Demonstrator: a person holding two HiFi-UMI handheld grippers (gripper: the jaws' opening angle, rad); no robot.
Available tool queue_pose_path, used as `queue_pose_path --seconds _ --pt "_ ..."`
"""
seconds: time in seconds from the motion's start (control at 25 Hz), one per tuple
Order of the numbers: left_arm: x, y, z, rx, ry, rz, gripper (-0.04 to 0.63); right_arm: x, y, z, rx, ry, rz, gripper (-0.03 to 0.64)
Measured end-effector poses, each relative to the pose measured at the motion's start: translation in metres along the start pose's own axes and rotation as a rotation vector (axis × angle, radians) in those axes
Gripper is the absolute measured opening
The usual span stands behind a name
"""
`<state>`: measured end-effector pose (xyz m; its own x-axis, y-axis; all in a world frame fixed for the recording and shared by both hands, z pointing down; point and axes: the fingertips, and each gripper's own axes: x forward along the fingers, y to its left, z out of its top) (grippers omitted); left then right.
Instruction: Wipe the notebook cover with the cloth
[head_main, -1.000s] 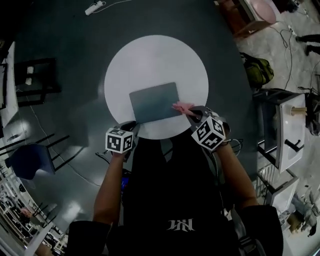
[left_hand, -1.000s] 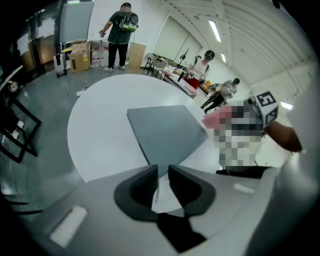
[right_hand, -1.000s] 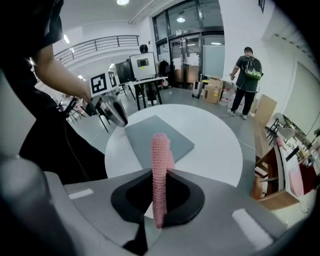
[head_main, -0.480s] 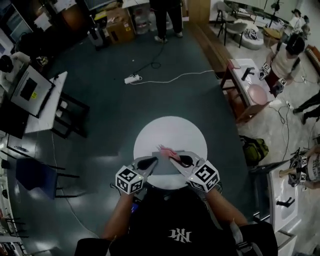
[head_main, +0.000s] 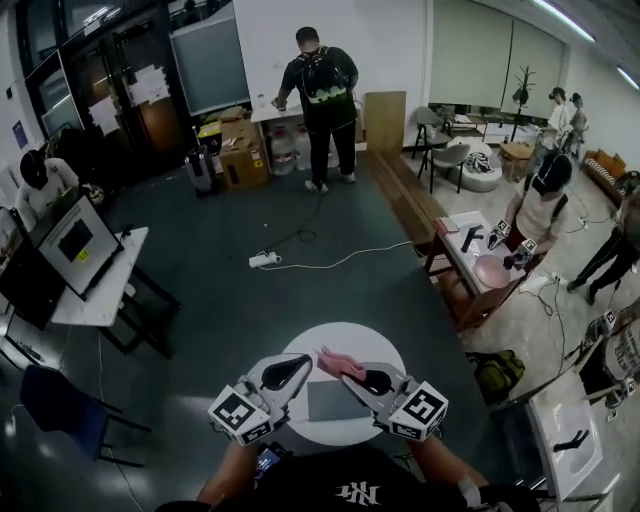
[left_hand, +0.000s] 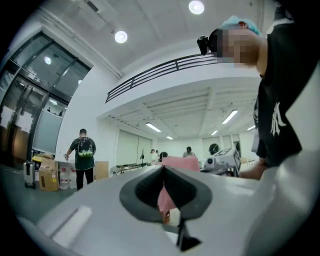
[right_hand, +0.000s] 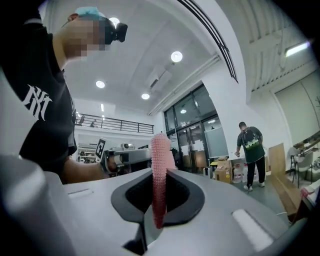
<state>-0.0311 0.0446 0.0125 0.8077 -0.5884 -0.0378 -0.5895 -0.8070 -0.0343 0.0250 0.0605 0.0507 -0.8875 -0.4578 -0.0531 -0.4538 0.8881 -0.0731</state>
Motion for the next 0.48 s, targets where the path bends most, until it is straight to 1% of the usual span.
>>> queue_pose_path --seconds 0.12,0.24,0.32,0.4,0.48 --pt "-0.026 -0.006 0.021 0.025 -0.059 -0.053 0.003 -0.004 0.020 0.000 -0.020 0.013 -0.064 0.014" --pt "-0.059 -0.005 0.019 -0.001 -0.074 -0.133 0.003 0.001 0.047 -0.002 -0.014 -0.009 -0.136 0.014" --pt "-0.081 -0.005 0.015 -0.016 -0.080 -0.190 0.003 0.006 0.065 0.000 0.025 -0.048 -0.193 0.015" --pt "-0.102 -0.007 0.015 -0.020 -0.105 -0.234 0.003 0.008 0.083 0.000 0.075 -0.088 -0.251 0.015" --pt "-0.123 -0.010 0.013 -0.046 -0.116 -0.280 0.003 0.006 0.105 -0.003 0.111 -0.116 -0.303 0.015"
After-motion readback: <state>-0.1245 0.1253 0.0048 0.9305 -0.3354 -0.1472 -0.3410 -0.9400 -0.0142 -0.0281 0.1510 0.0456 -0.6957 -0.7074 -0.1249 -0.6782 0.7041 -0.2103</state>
